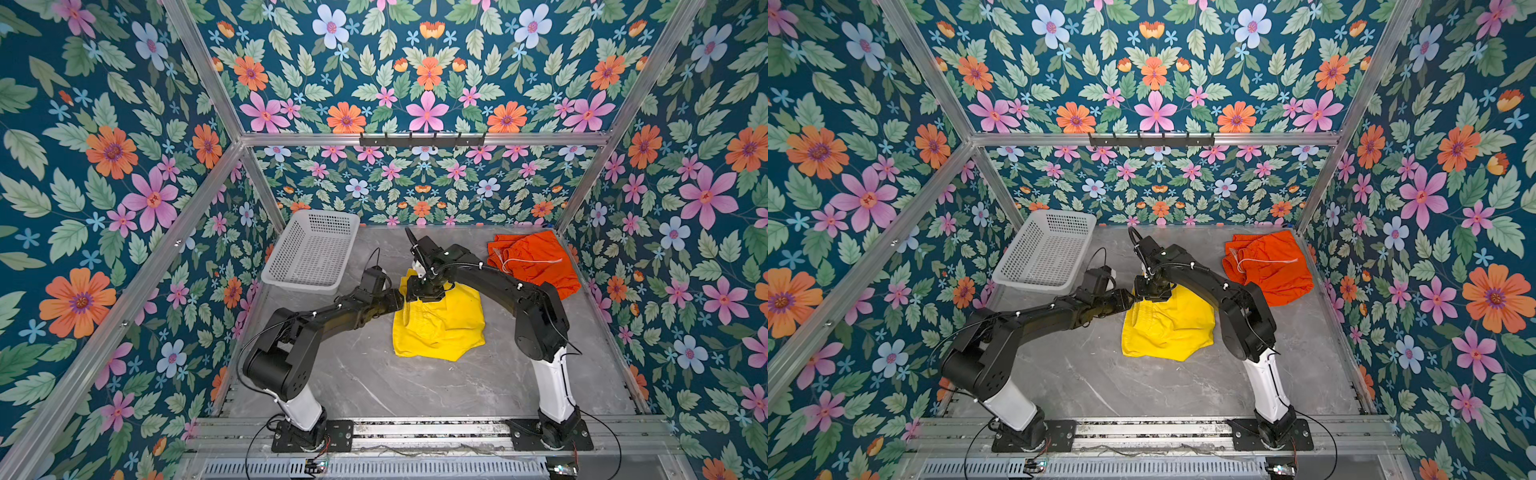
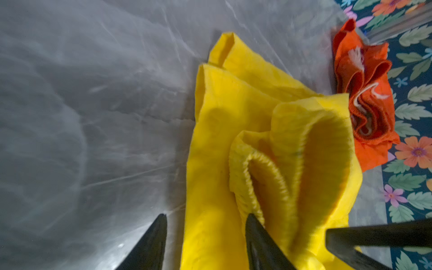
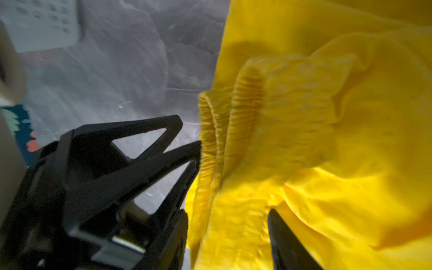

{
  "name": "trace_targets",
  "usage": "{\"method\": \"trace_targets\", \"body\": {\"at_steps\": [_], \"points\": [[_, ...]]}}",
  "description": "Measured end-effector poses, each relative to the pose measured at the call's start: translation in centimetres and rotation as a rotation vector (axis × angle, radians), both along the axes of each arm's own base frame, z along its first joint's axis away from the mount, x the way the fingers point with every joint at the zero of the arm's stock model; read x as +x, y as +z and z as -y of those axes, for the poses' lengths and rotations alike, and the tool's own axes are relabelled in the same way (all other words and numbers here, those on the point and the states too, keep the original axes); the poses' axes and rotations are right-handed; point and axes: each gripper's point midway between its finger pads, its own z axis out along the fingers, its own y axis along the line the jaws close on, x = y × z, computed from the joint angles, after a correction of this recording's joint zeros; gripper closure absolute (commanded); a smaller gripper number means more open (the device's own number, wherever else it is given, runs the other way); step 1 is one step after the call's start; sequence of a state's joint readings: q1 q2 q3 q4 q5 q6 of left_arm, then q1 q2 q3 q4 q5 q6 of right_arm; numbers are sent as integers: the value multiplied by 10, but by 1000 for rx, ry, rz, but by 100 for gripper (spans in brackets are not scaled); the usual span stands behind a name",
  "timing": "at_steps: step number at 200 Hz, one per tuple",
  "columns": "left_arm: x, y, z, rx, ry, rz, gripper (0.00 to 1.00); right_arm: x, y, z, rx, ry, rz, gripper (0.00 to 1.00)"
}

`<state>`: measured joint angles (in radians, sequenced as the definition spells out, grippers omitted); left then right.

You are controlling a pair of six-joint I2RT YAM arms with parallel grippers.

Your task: Fold and stack the shorts

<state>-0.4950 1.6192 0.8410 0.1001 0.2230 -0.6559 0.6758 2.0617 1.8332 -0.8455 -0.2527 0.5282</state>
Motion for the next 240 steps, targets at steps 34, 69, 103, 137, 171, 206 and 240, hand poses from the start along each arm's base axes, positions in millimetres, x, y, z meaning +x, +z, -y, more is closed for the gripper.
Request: {"method": "trace_targets", "body": {"at_steps": [34, 69, 103, 137, 171, 206, 240], "points": [[-7, 35, -10, -54, 50, 69, 33, 2, 46, 42, 114, -61, 89, 36], [-19, 21, 0, -118, 23, 21, 26, -6, 23, 135, 124, -254, 37, 33], [-27, -3, 14, -114, -14, -43, 24, -17, -10, 198, 177, -410, -50, 32], [-28, -25, 17, -94, -20, -85, 25, -23, -40, 224, 205, -473, -118, 32], [-27, -35, 26, -96, -41, -104, 26, -19, -61, 219, 246, -445, -156, 35], [-23, -36, 36, -112, -61, -83, 28, -14, -79, 212, 281, -432, -189, 38], [-21, -38, 41, -119, -69, -76, 34, -8, -91, 205, 325, -414, -211, 41]]}}
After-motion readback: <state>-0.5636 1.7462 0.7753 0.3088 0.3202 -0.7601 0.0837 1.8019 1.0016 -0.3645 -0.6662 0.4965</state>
